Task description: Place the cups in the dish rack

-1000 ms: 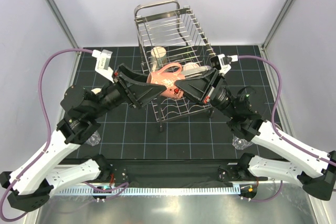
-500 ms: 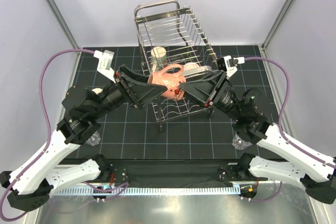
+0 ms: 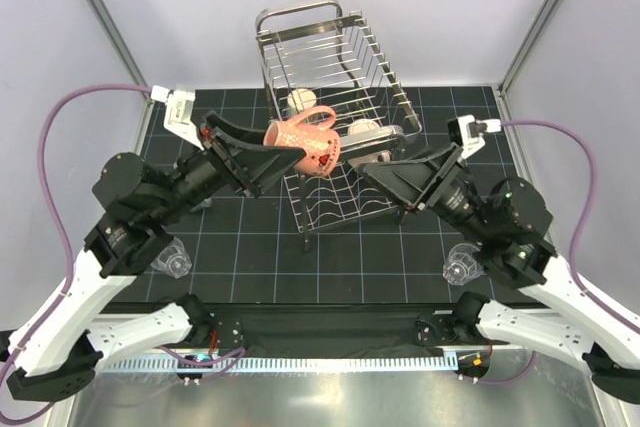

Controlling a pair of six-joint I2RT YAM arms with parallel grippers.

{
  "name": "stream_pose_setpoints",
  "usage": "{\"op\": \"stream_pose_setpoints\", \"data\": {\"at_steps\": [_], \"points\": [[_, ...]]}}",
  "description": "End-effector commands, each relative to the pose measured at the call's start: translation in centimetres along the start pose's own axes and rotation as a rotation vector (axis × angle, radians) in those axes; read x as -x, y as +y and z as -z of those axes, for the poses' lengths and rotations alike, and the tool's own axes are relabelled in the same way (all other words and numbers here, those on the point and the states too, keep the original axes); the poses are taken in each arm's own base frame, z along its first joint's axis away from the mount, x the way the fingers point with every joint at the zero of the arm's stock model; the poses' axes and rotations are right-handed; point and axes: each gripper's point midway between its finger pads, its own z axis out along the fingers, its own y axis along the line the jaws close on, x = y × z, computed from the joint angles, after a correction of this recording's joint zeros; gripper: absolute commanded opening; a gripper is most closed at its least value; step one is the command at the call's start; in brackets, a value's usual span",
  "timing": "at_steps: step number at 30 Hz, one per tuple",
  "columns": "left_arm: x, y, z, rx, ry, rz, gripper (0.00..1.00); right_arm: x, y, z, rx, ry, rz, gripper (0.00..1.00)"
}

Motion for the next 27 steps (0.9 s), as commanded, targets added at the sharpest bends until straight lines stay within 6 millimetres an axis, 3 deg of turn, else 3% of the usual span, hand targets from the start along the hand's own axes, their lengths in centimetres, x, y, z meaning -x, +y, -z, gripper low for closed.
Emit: {"op": "stream_pose_setpoints", "data": {"at_steps": [1,3,4,5,8,10,11,12,14,15,17,18,20,21,22,23,27], "points": [[3.6,-0.5,0.0,0.046,-0.086,-0.109,0.00,2.9,0.6,2.3,-0.105,-0.118,0.119,0.59],[3.2,0.8,-1.0,0.099,-0.049,-0.149,0.00,3.4,-0.5,3.7,-0.185,-0.133,0.154,0.59],[3.4,1.3,-1.3,0.124,-0.049,-0.162,0.00,4.1,0.4,4.9,-0.175,-0.161,0.169,0.59],[3.3,1.8,-2.0,0.147,-0.023,-0.171,0.00,4.7,-0.5,5.7,-0.230,-0.186,0.203,0.59],[4.1,2.8,-3.1,0.207,-0.001,-0.240,0.00,6.0,0.0,8.2,-0.278,-0.234,0.256,0.60],[3.3,4.3,-4.6,0.246,0.047,-0.285,0.00,6.6,0.3,9.3,-0.303,-0.254,0.282,0.60],[4.9,4.2,-4.7,0.279,0.011,-0.304,0.00,6.9,-0.4,10.5,-0.356,-0.259,0.300,0.60],[3.6,5.7,-5.8,0.314,0.066,-0.314,0.00,7.5,0.0,11.1,-0.380,-0.273,0.331,0.60],[4.8,5.8,-6.5,0.336,0.060,-0.359,0.00,7.7,-1.7,13.1,-0.500,-0.256,0.376,0.60],[4.4,6.6,-6.7,0.362,0.087,-0.375,0.00,9.0,-1.4,14.1,-0.542,-0.301,0.403,0.60],[3.5,8.4,-8.0,0.407,0.140,-0.422,0.00,9.2,-2.5,15.9,-0.634,-0.288,0.439,0.60],[4.3,8.4,-8.0,0.428,0.137,-0.439,0.00,9.7,-2.3,16.6,-0.656,-0.303,0.454,0.60],[2.9,10.3,-9.2,0.469,0.202,-0.476,0.00,9.5,-3.2,17.5,-0.713,-0.283,0.470,0.60],[3.7,10.2,-9.5,0.480,0.189,-0.491,0.00,9.5,-3.2,17.7,-0.722,-0.278,0.475,0.60],[2.7,11.1,-9.1,0.506,0.253,-0.505,0.00,9.6,-3.5,17.9,-0.743,-0.274,0.483,0.60],[1.5,12.6,-10.0,0.535,0.307,-0.523,0.00,9.4,-4.1,18.5,-0.770,-0.257,0.490,0.60],[0.6,14.1,-10.1,0.590,0.380,-0.546,0.00,9.1,-5.5,19.4,-0.832,-0.243,0.503,0.61]]}}
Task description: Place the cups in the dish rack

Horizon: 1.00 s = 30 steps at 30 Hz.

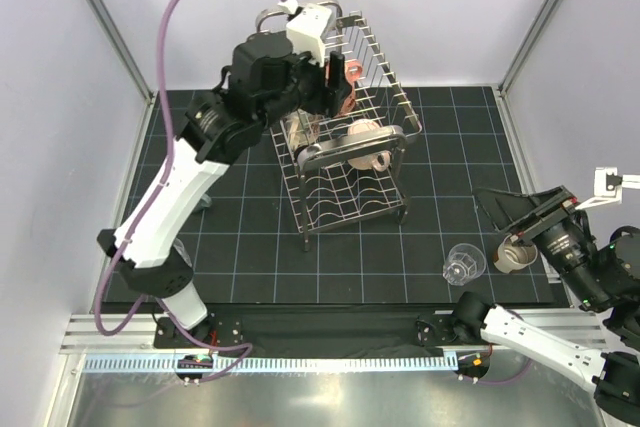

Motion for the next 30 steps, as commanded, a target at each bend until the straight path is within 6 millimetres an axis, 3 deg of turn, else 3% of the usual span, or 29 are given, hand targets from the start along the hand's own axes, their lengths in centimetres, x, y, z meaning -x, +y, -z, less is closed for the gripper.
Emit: {"op": "stream_pose_setpoints", "data": {"at_steps": [1,14,15,17,18,19,22,24,28,30], "points": [[0.3,1.2,1.0,0.051,0.022,-0.070,0.00,-0.8,-2.6,0.1,-0.097,0.018,0.074,0.60],[-3.7,0.9,-2.2,0.049,0.125,-0.077,0.00,-2.0,-2.7,0.0,-0.085,0.057,0.070,0.60],[-4.9,1.1,-2.7,0.057,0.153,-0.081,0.00,-2.0,-2.7,0.0,-0.085,0.057,0.070,0.61],[-4.8,1.3,-2.5,0.063,0.129,-0.077,0.00,-2.2,-2.8,0.0,-0.083,0.061,0.068,0.61],[-5.8,1.5,-2.9,0.073,0.146,-0.081,0.00,-2.3,-2.7,-0.1,-0.080,0.067,0.070,0.61],[-5.0,1.7,-2.5,0.078,0.109,-0.073,0.00,-2.3,-2.6,-0.1,-0.077,0.064,0.067,0.60],[-5.2,1.8,-2.4,0.088,0.101,-0.067,0.00,-2.4,-2.6,-0.1,-0.076,0.069,0.069,0.60],[-5.3,1.9,-2.1,0.093,0.103,-0.063,0.10,-2.5,-2.7,-0.2,-0.082,0.073,0.073,0.60],[-6.1,2.3,-1.9,0.102,0.115,-0.065,0.56,-3.0,-3.6,-0.3,-0.129,0.089,0.086,0.61],[-5.7,2.2,-1.3,0.098,0.101,-0.060,0.63,-2.9,-4.0,-0.2,-0.152,0.090,0.091,0.61]]}}
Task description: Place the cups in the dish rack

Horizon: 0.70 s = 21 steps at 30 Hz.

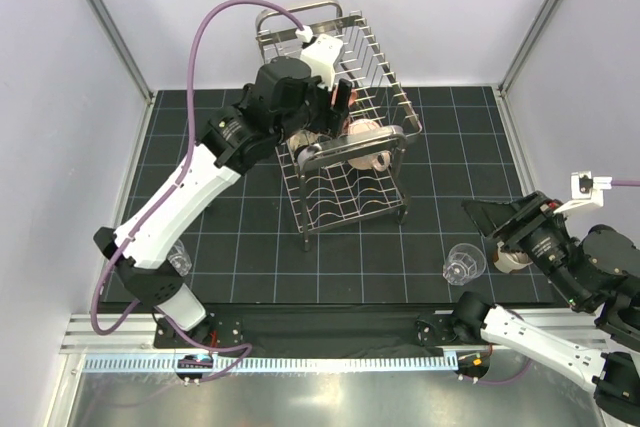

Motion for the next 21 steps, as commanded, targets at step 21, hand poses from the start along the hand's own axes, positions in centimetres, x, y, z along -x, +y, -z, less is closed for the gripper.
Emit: {"op": "stream_pose_setpoints", "data": {"at_steps": [21], "points": [[7.1,0.2,8.5,-0.064,-0.230,0.145,1.00,-5.8,-10.4,-2.7,-0.689,0.165,0.241,0.56]]}}
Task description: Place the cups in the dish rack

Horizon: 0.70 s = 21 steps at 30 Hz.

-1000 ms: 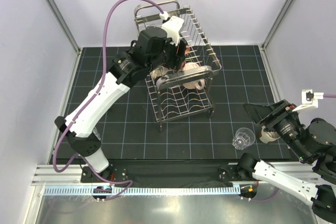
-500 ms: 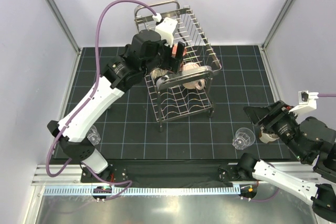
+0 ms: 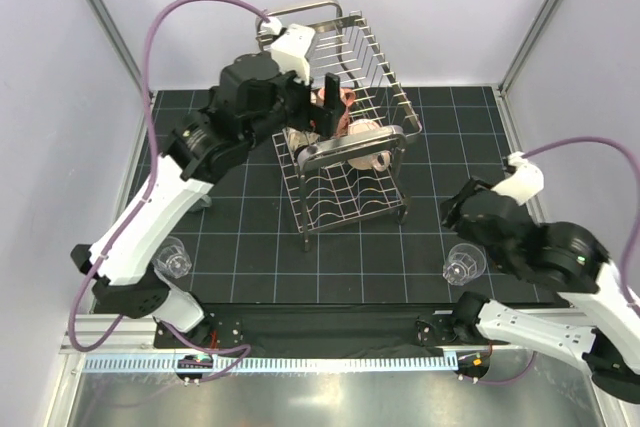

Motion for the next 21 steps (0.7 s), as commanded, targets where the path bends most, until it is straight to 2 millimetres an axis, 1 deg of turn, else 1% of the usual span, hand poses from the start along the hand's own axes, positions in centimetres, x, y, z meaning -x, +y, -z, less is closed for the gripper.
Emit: {"op": "stream_pose_setpoints", "data": {"at_steps": [1,2,3,4,5,6,7,8,9,10,11,12,14,15,16,17,18,19,21], "points": [[5.4,-0.2,4.8,-0.040,-0.171,0.092,0.99,-2.2,-4.2,-1.4,-0.220,0.023,0.090,0.57],[6.1,-0.2,6.0,-0.046,-0.197,0.113,0.99,-2.6,-4.6,-1.7,-0.251,0.031,0.104,0.56],[6.5,-0.1,6.7,-0.052,-0.213,0.136,0.97,-2.6,-5.3,-2.2,-0.295,0.031,0.096,0.56],[6.8,-0.2,7.2,-0.060,-0.225,0.149,0.96,-3.9,-5.7,-2.8,-0.315,0.086,0.104,0.56],[7.3,-0.2,8.6,-0.076,-0.257,0.163,0.96,-4.5,-6.2,-3.2,-0.320,0.121,0.155,0.57],[7.6,-0.2,9.1,-0.086,-0.272,0.179,0.96,-4.6,-5.1,-4.5,-0.271,0.126,0.114,0.57],[7.1,-0.4,9.3,-0.100,-0.265,0.186,0.96,-6.5,-6.1,-5.6,-0.278,0.199,0.070,0.56],[7.2,-0.5,9.9,-0.114,-0.275,0.196,0.96,-6.8,-6.4,-6.3,-0.271,0.213,0.064,0.56],[7.9,-0.5,11.3,-0.133,-0.312,0.213,0.96,-6.9,-6.6,-7.1,-0.273,0.211,0.065,0.57],[7.9,-0.7,11.9,-0.152,-0.316,0.225,0.96,-7.4,-7.9,-7.6,-0.325,0.219,0.055,0.57],[7.8,-0.9,12.4,-0.170,-0.318,0.232,0.96,-7.7,-8.3,-7.9,-0.338,0.226,0.061,0.56],[7.6,-0.9,13.2,-0.180,-0.321,0.241,0.96,-8.0,-8.3,-8.3,-0.339,0.234,0.060,0.56],[7.4,-0.9,14.0,-0.197,-0.323,0.261,0.96,-8.9,-8.7,-8.8,-0.348,0.254,0.048,0.56],[6.9,-0.8,14.5,-0.198,-0.322,0.269,0.96,-9.1,-8.3,-9.1,-0.330,0.253,0.021,0.56],[6.8,-0.8,14.8,-0.203,-0.320,0.290,0.96,-9.9,-8.5,-9.3,-0.326,0.267,0.015,0.56],[6.6,-0.8,15.0,-0.208,-0.319,0.297,0.96,-10.1,-8.4,-9.6,-0.319,0.261,-0.006,0.54],[5.9,-1.1,14.9,-0.221,-0.305,0.300,0.96,-10.4,-8.8,-9.9,-0.352,0.257,-0.033,0.53],[6.0,-1.1,15.6,-0.237,-0.317,0.307,0.96,-11.0,-9.5,-10.0,-0.388,0.267,-0.037,0.52],[5.7,-1.2,15.9,-0.247,-0.321,0.326,0.96,-11.8,-10.7,-10.4,-0.469,0.295,-0.024,0.51]]}}
